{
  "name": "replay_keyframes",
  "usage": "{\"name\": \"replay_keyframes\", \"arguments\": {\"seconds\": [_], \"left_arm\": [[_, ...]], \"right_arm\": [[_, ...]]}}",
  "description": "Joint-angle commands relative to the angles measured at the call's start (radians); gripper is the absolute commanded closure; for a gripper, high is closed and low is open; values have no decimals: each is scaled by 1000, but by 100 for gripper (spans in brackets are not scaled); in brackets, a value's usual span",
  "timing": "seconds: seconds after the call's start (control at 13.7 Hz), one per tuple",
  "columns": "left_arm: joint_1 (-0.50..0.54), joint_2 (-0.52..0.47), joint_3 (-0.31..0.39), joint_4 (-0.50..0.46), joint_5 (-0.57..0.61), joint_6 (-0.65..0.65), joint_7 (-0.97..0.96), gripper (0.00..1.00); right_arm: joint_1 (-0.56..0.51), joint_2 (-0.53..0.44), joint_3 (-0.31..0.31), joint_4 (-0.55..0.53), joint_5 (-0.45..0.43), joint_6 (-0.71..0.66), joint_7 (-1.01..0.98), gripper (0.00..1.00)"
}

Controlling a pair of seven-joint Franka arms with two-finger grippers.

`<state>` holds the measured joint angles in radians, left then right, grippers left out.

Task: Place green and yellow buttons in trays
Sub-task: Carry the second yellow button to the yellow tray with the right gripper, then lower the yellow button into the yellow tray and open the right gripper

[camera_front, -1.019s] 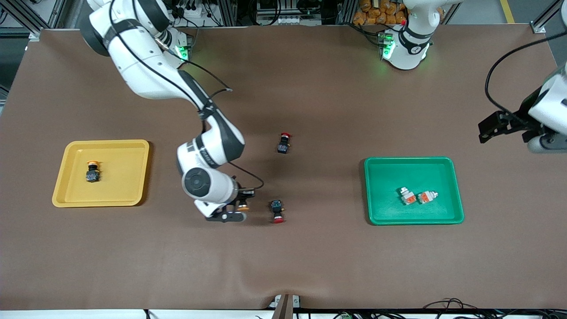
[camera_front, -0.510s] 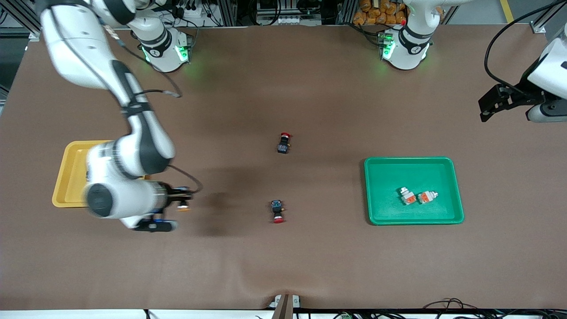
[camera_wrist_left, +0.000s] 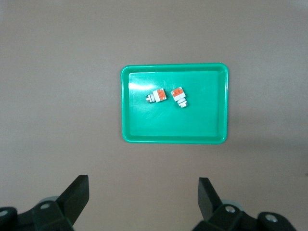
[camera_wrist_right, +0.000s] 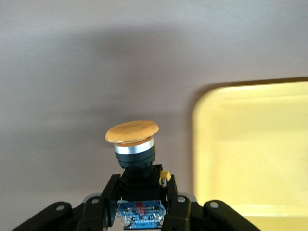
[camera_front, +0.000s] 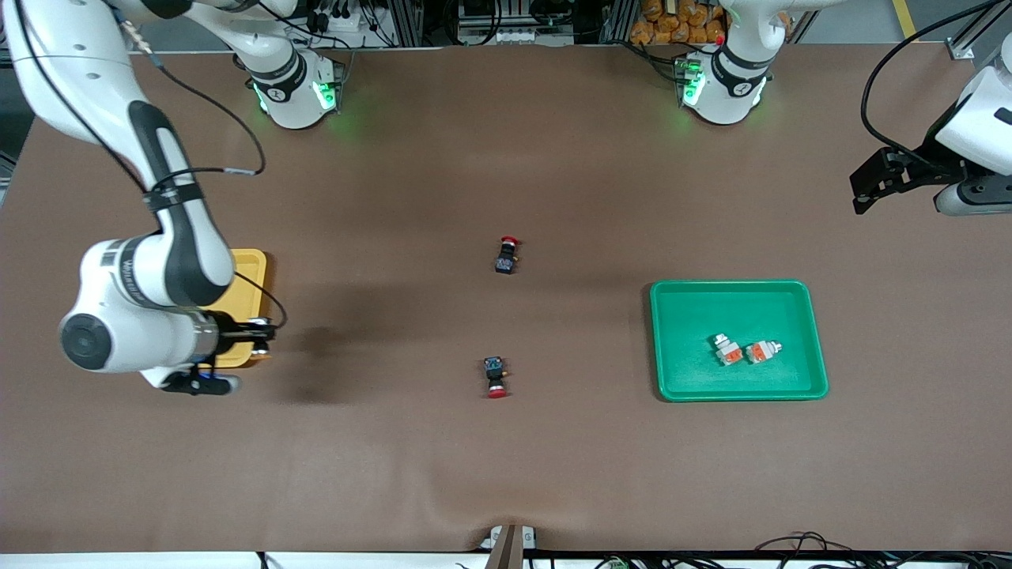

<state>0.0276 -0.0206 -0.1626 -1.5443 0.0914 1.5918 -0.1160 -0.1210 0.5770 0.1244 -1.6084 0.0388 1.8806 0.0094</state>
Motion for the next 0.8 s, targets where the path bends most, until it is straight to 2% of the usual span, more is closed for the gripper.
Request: {"name": "replay_keyframes", "arguments": {"seconds": [0.0, 0.22, 0.44, 0.73], "left_arm": [[1, -16, 6, -7, -44, -13, 3, 0], [1, -16, 8, -2, -65, -82, -4, 0], [0, -10, 8, 0, -65, -104, -7, 0], [0, -13, 6, -8, -74, -105, -11, 0]], "right_arm": [[-147, -43, 21, -85, -7, 26, -194, 100], [-242, -19, 21, -94, -8, 28, -348, 100], [-267, -5, 21, -197, -7, 167, -347, 100], [-267, -3, 21, -229, -7, 190, -347, 100]]}}
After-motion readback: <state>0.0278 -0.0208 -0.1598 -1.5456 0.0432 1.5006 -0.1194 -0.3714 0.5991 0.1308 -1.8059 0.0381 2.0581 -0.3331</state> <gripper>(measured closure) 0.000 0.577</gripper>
